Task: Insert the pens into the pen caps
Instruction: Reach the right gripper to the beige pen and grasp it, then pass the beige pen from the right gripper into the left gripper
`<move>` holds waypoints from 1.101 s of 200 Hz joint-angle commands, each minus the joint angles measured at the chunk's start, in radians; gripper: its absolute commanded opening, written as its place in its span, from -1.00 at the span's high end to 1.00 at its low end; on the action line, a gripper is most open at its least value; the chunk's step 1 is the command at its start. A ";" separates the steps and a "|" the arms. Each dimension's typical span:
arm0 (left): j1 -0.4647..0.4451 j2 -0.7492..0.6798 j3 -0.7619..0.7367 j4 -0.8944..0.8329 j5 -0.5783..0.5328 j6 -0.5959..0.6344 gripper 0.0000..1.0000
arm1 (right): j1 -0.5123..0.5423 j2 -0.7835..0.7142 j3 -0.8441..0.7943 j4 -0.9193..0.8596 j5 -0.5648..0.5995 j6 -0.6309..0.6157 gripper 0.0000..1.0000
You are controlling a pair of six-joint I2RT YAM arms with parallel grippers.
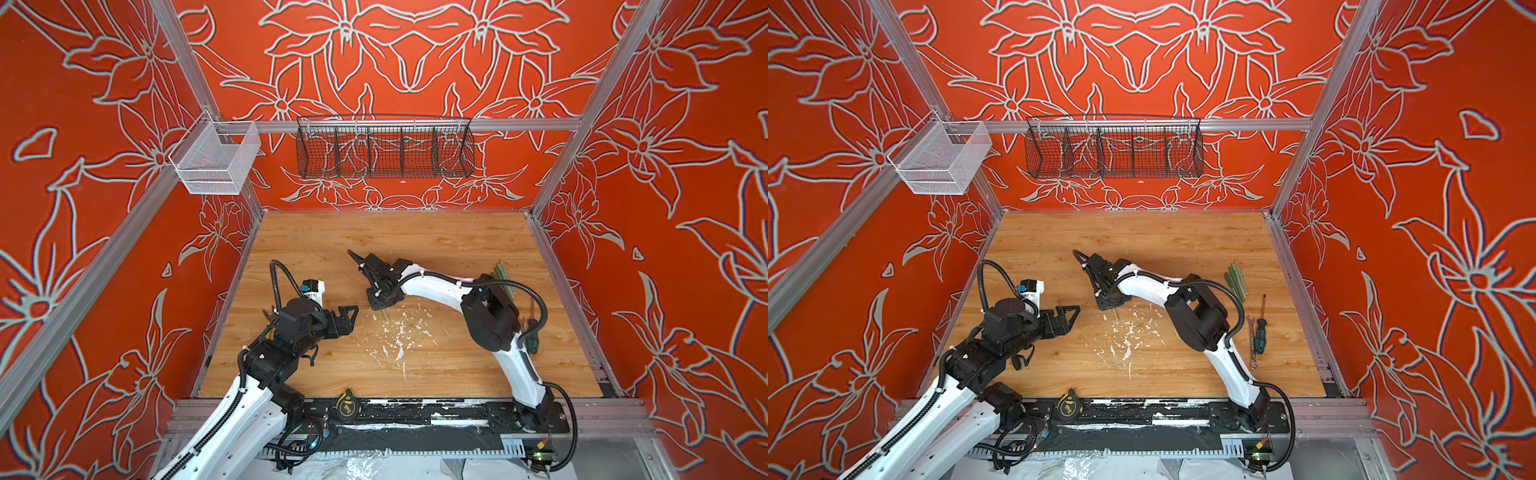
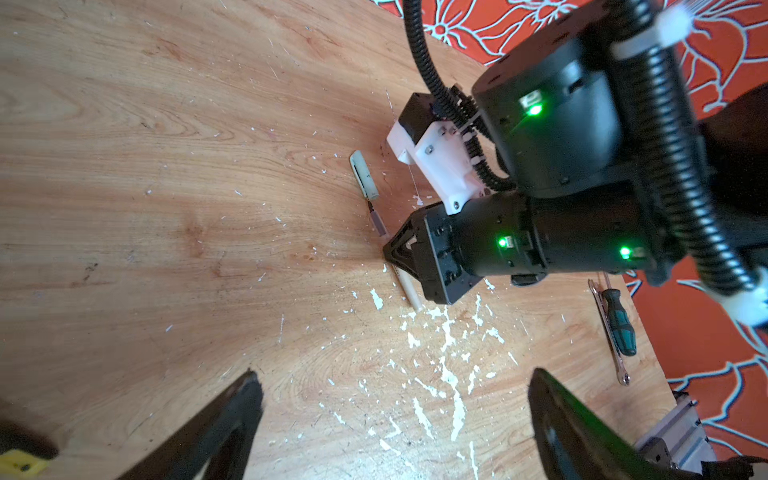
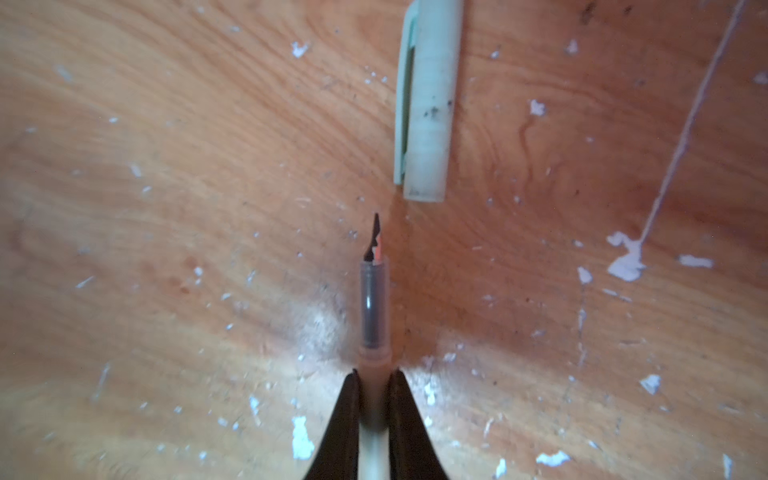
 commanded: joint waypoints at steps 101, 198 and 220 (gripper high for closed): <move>0.001 0.104 -0.095 0.360 0.306 -0.022 -0.88 | -0.058 -0.482 -0.532 0.724 -0.438 0.098 0.78; 0.001 0.182 -0.108 0.541 0.371 -0.040 -0.28 | -0.060 -0.614 -0.701 0.996 -0.562 0.222 0.78; 0.001 0.193 -0.098 0.568 0.370 -0.034 -0.13 | -0.060 -0.628 -0.724 1.028 -0.586 0.235 0.78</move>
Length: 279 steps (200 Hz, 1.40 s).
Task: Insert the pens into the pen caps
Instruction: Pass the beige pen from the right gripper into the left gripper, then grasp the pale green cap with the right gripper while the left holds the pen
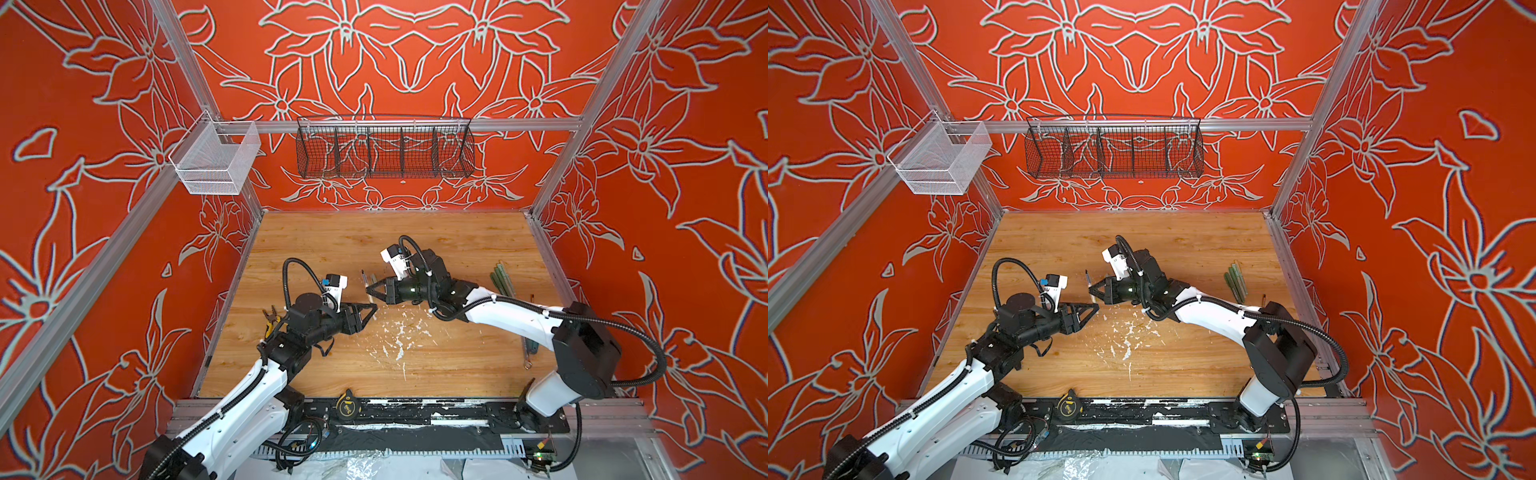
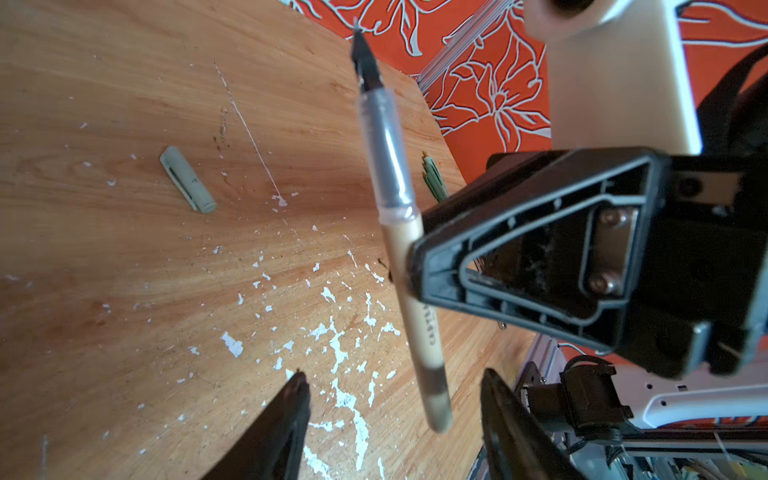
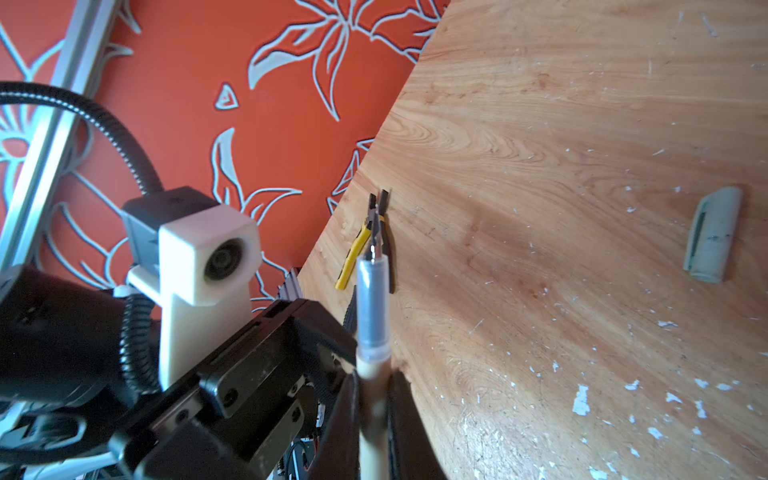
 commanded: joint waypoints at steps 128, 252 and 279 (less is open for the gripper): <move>0.001 0.074 0.043 0.197 0.142 -0.002 0.90 | 0.003 -0.085 -0.130 0.267 -0.090 0.056 0.78; 0.078 -0.020 0.313 -0.616 -0.219 0.131 1.00 | -0.044 0.139 0.235 -0.458 0.181 -0.162 -0.13; 0.081 -0.068 0.347 -0.707 -0.197 0.146 1.00 | -0.047 0.355 0.532 -0.802 0.346 -0.286 -0.14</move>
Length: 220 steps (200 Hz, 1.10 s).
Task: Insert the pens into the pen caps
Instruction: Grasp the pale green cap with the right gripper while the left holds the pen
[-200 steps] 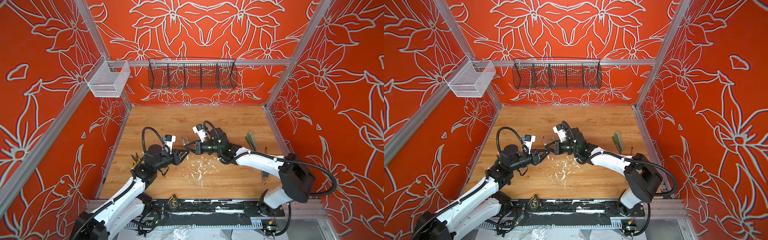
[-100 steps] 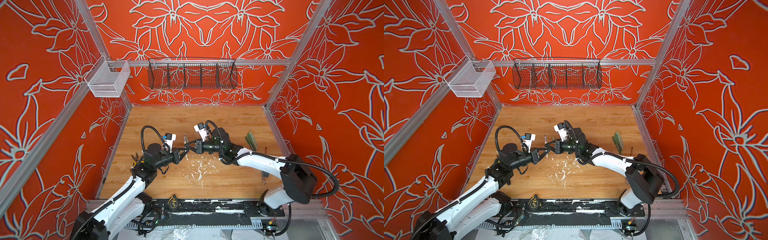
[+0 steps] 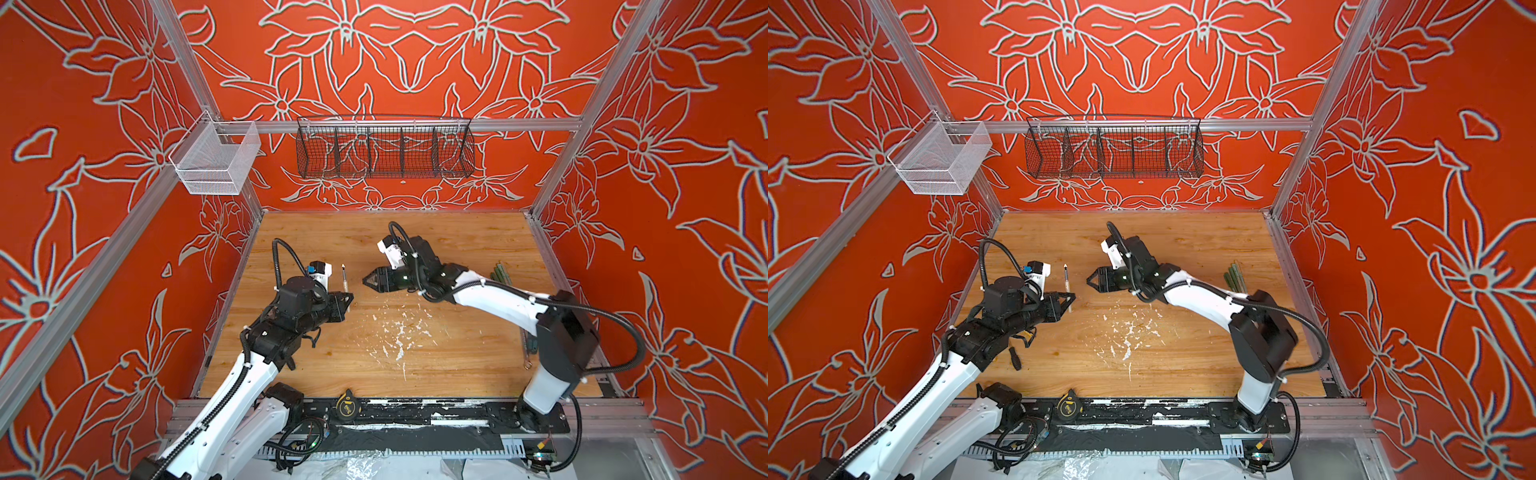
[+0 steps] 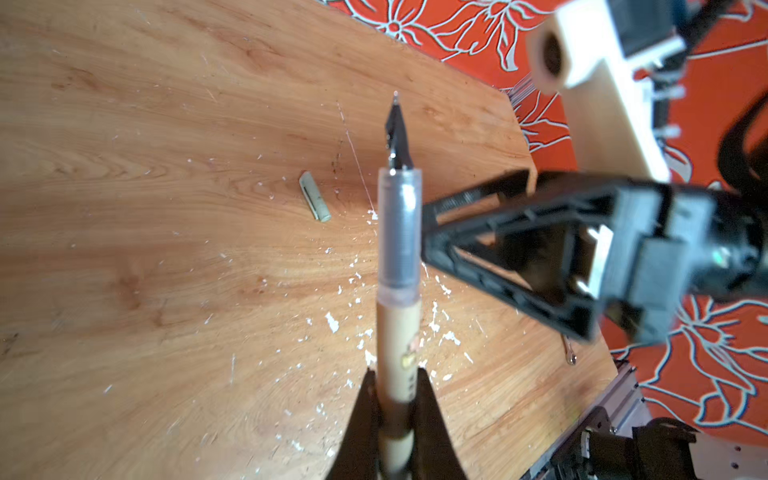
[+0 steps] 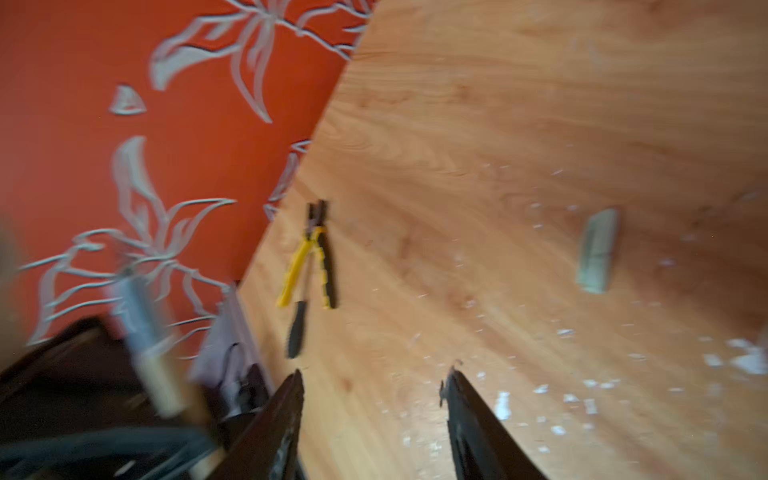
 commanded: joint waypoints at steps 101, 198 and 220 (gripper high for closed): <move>0.011 -0.194 0.028 -0.200 0.053 0.058 1.00 | -0.025 0.678 0.866 -0.822 0.335 -0.233 -0.17; 0.010 -0.185 0.018 -0.180 0.069 0.055 1.00 | -0.055 0.800 1.015 -0.842 0.261 -0.245 0.19; 0.011 -0.179 0.017 -0.179 0.072 0.055 1.00 | -0.057 0.813 1.027 -0.839 0.242 -0.245 0.33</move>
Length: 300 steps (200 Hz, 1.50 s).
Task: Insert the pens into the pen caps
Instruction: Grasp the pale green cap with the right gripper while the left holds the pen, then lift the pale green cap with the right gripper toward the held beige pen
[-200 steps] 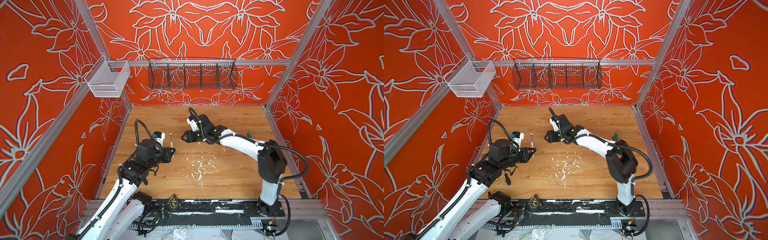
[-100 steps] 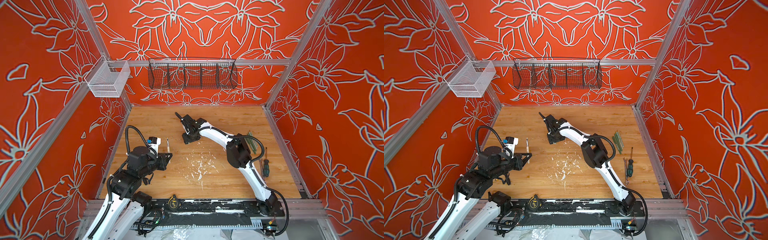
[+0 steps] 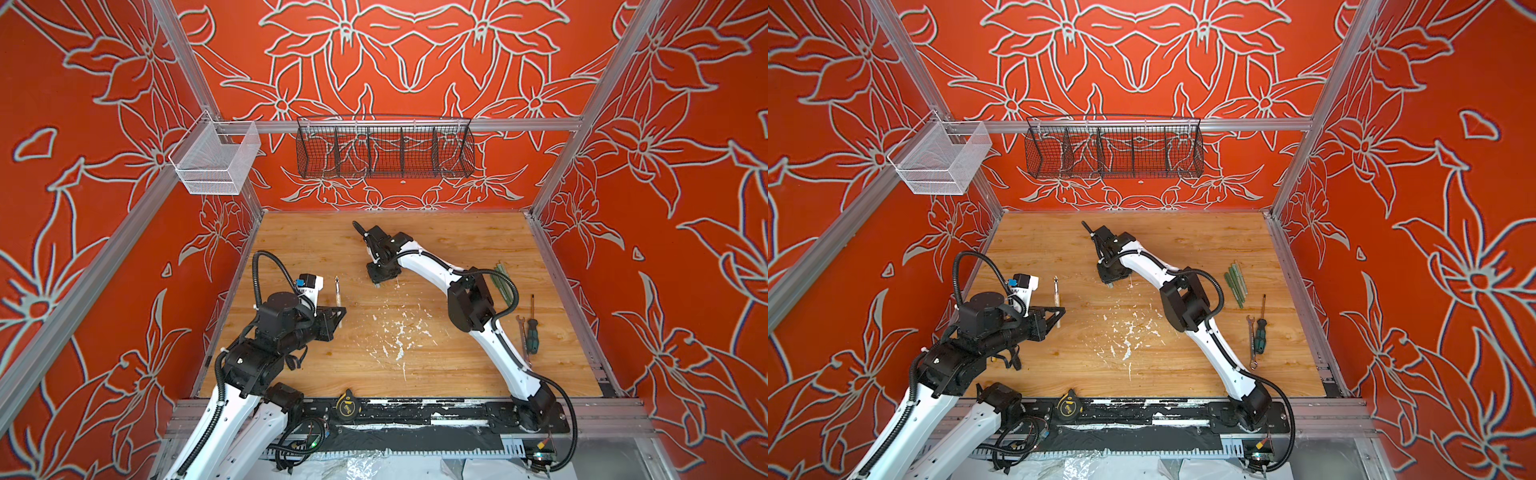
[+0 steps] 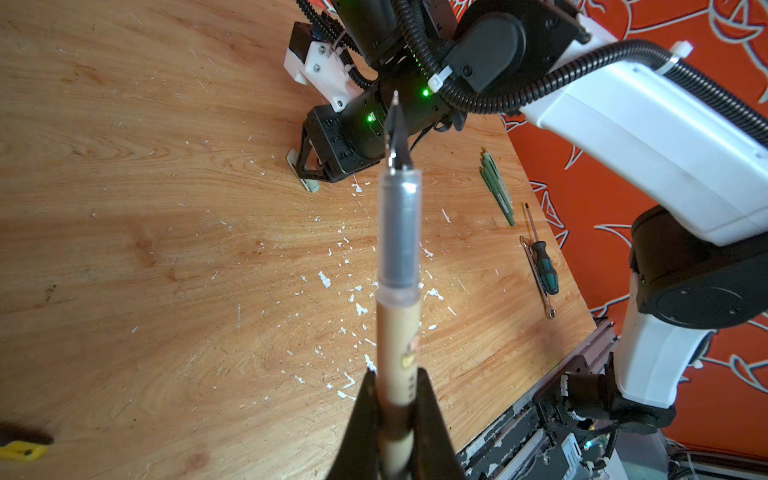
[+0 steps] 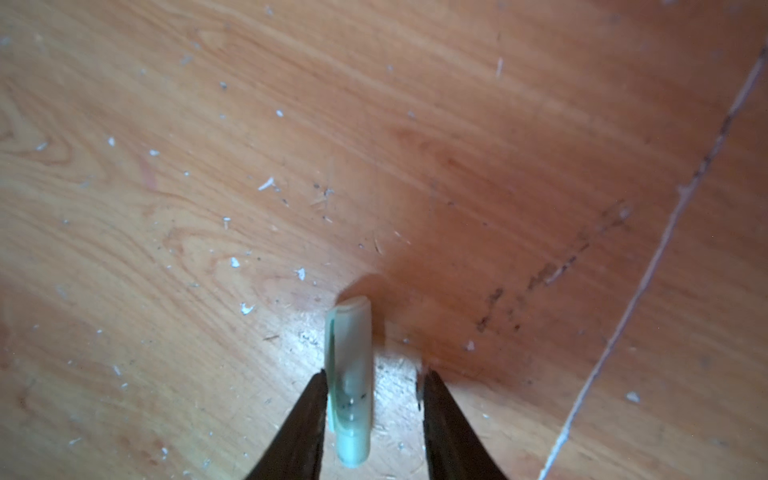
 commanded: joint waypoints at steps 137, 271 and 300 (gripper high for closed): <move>0.004 0.100 -0.071 0.158 0.105 -0.039 1.00 | -0.021 -0.143 -0.200 0.051 -0.032 -0.009 0.84; -0.181 0.466 -0.202 0.665 0.328 -0.052 1.00 | -0.136 -0.884 -1.219 0.663 -0.072 0.256 1.00; -0.266 0.547 -0.195 0.711 0.343 0.002 1.00 | -0.155 -1.038 -1.419 0.868 -0.070 0.401 1.00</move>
